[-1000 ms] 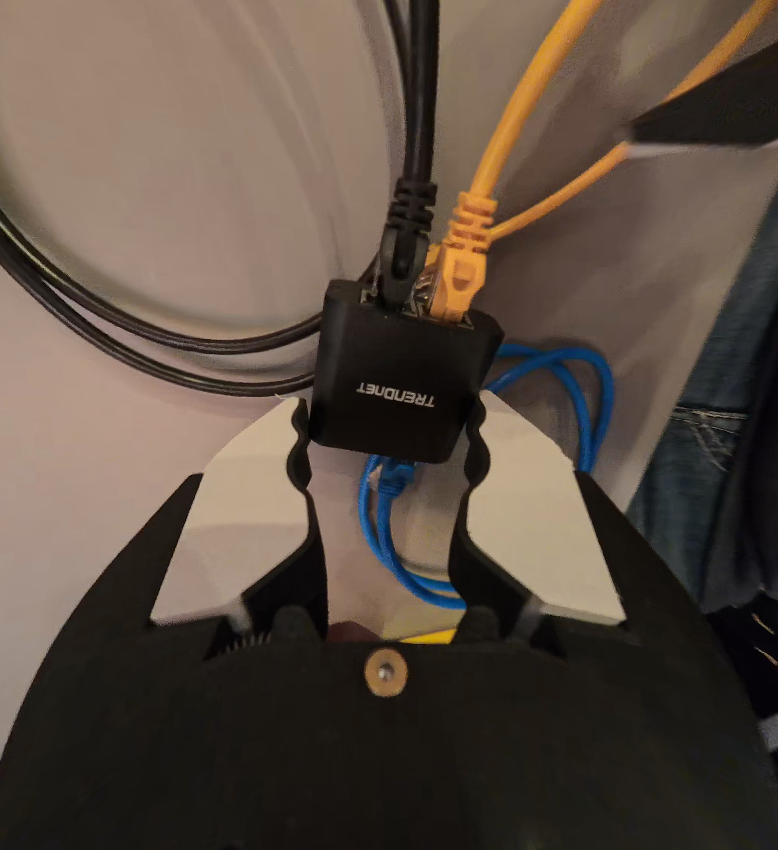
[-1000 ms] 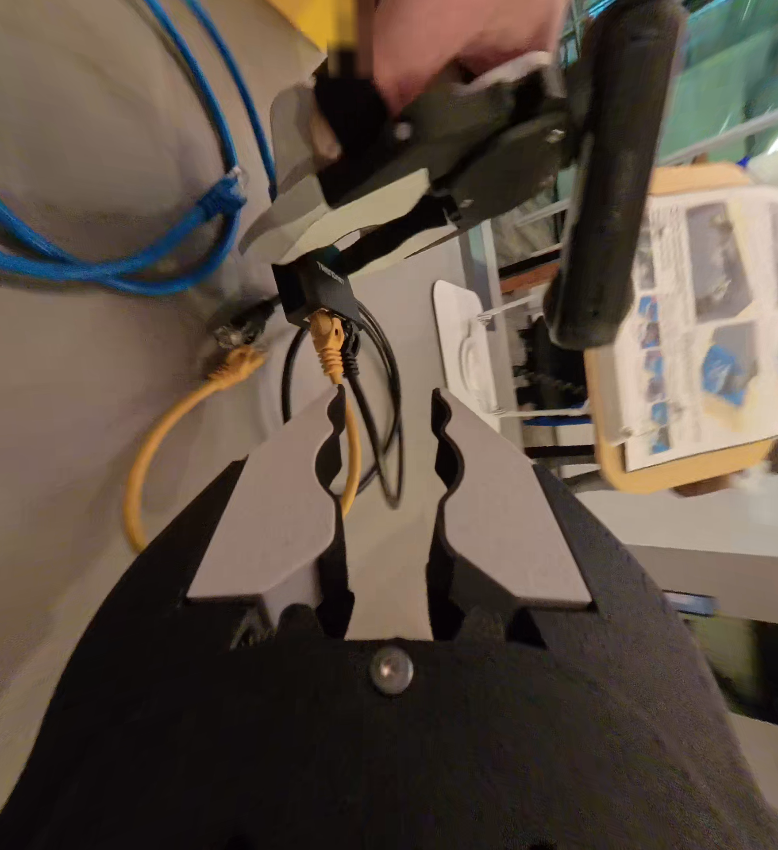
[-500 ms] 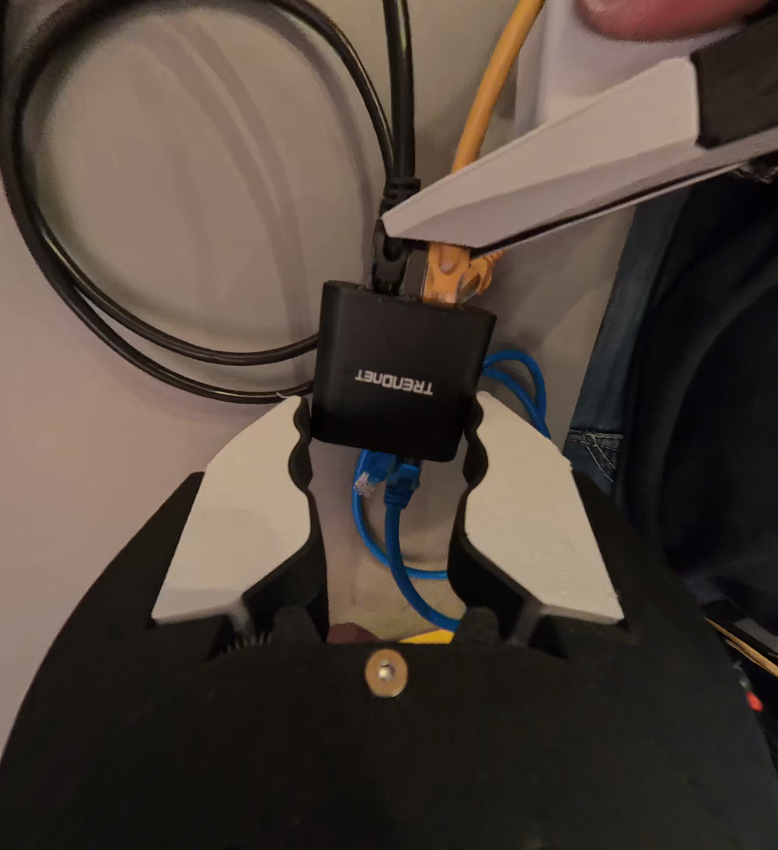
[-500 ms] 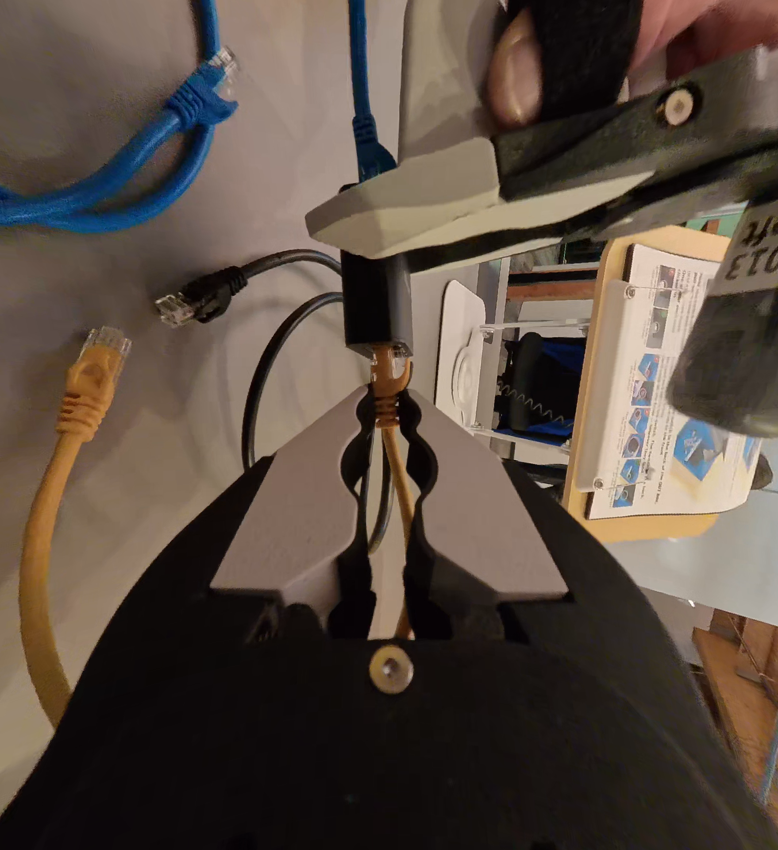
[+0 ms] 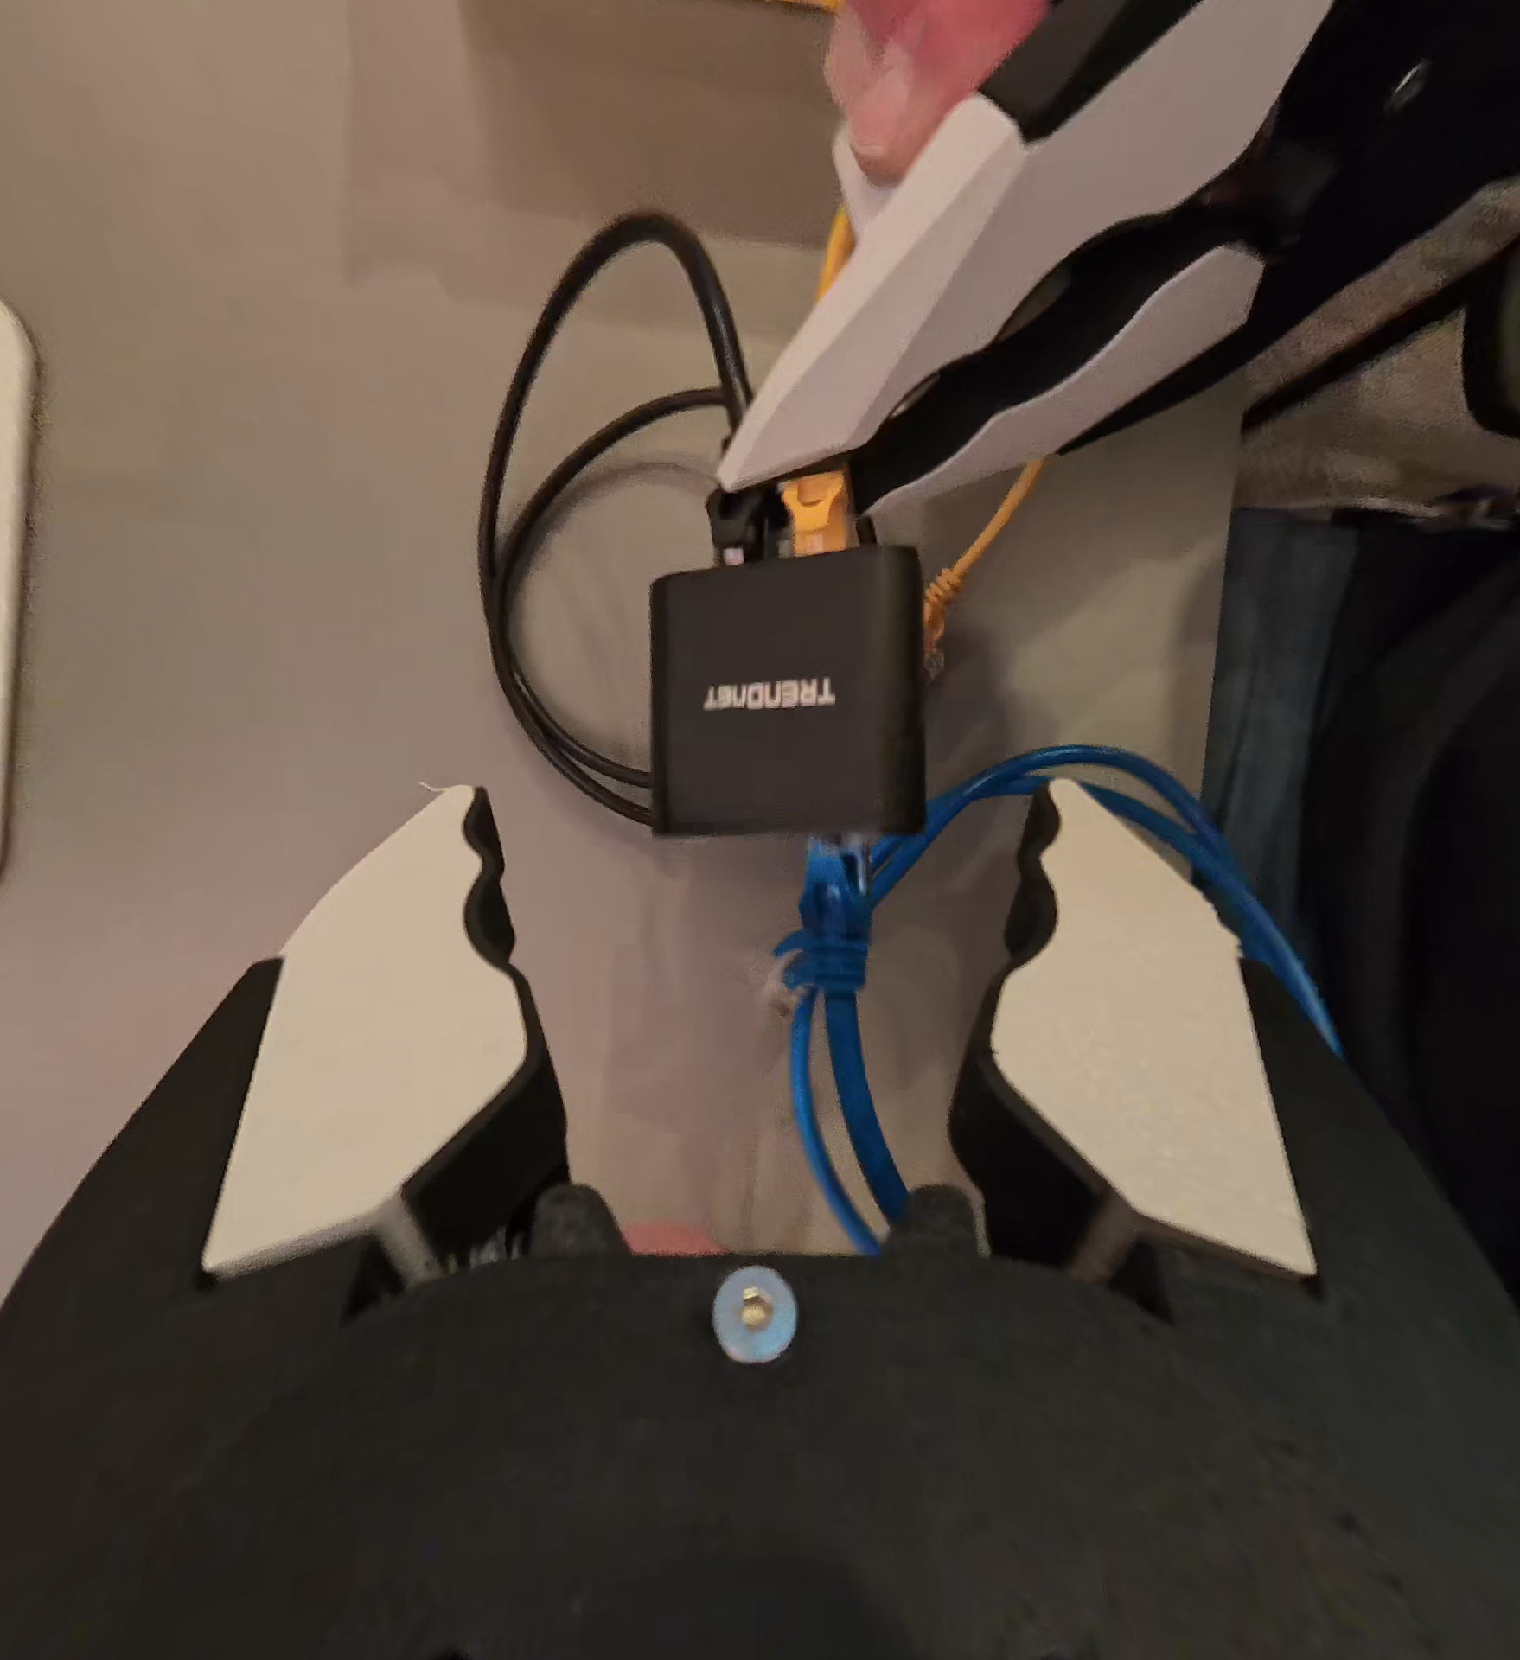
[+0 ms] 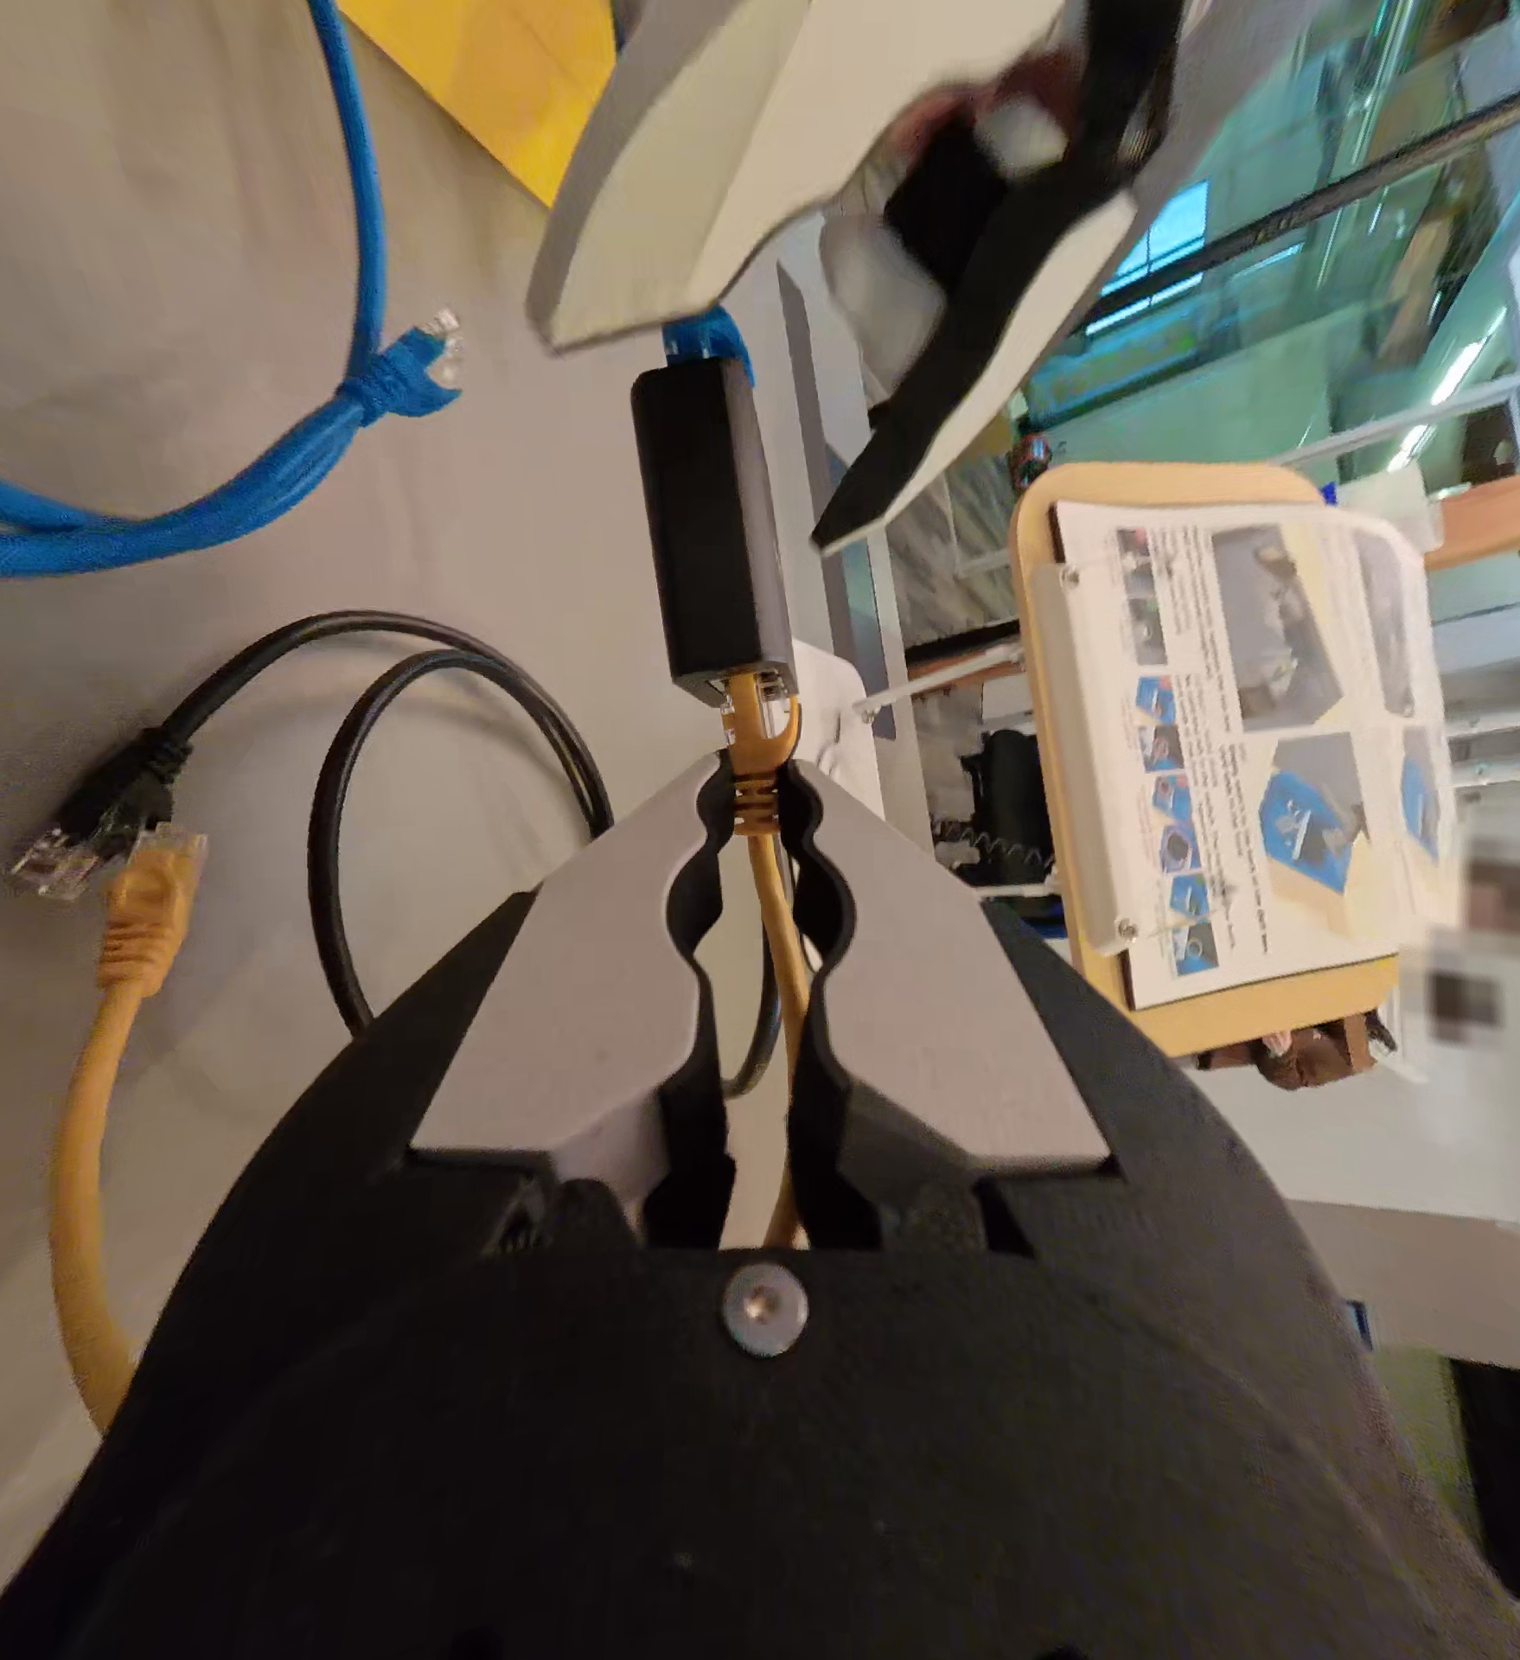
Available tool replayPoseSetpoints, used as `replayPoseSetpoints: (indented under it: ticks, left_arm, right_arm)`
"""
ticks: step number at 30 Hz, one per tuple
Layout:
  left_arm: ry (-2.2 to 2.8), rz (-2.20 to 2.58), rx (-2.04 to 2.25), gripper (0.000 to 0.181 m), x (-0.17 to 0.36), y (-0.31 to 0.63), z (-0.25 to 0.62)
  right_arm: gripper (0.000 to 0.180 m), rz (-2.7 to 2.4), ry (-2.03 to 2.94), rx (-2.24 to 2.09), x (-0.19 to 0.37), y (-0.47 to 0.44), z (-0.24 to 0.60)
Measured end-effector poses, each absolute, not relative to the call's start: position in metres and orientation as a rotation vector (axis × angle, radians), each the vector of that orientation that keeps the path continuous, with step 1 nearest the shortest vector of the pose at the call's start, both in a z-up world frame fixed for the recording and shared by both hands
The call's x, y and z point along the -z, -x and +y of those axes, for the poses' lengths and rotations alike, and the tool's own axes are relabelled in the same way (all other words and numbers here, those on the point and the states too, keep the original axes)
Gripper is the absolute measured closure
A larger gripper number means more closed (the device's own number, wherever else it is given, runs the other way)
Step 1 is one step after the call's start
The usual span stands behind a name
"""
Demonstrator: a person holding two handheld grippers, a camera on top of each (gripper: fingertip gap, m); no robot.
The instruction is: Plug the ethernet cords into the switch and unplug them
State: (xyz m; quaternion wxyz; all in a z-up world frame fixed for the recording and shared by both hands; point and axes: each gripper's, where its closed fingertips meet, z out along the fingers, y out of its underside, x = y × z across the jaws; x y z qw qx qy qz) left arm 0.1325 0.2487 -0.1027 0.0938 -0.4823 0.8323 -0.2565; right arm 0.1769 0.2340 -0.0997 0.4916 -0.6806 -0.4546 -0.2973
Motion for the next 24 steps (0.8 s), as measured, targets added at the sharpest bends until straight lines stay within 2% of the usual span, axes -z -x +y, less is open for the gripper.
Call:
replayPoseSetpoints:
  ticks: [5,10,12,14,20,24]
  left_arm:
    - [1.462,2.679,0.749,0.104,0.126,-0.119,0.225]
    - [1.587,2.626,0.817,0.105,0.13,-0.125,0.225]
    - [1.631,2.626,0.812,0.105,0.133,-0.124,0.228]
    - [1.669,2.6,0.874,0.105,0.129,-0.126,0.227]
    - [1.674,2.602,0.888,0.106,0.121,-0.127,0.226]
    - [1.671,2.577,0.99,0.106,0.111,-0.129,0.221]
  right_arm:
    - [0.172,-1.112,1.581,0.748,0.092,-0.163,0.232]
    - [0.17,-1.156,1.609,0.753,0.102,-0.171,0.233]
    - [0.158,-1.178,1.61,0.764,0.098,-0.173,0.231]
    - [0.153,-1.19,1.619,0.783,0.09,-0.176,0.229]
    - [0.155,-1.31,1.585,0.791,0.082,-0.164,0.225]
    - [0.165,-1.348,1.55,0.814,0.085,-0.158,0.231]
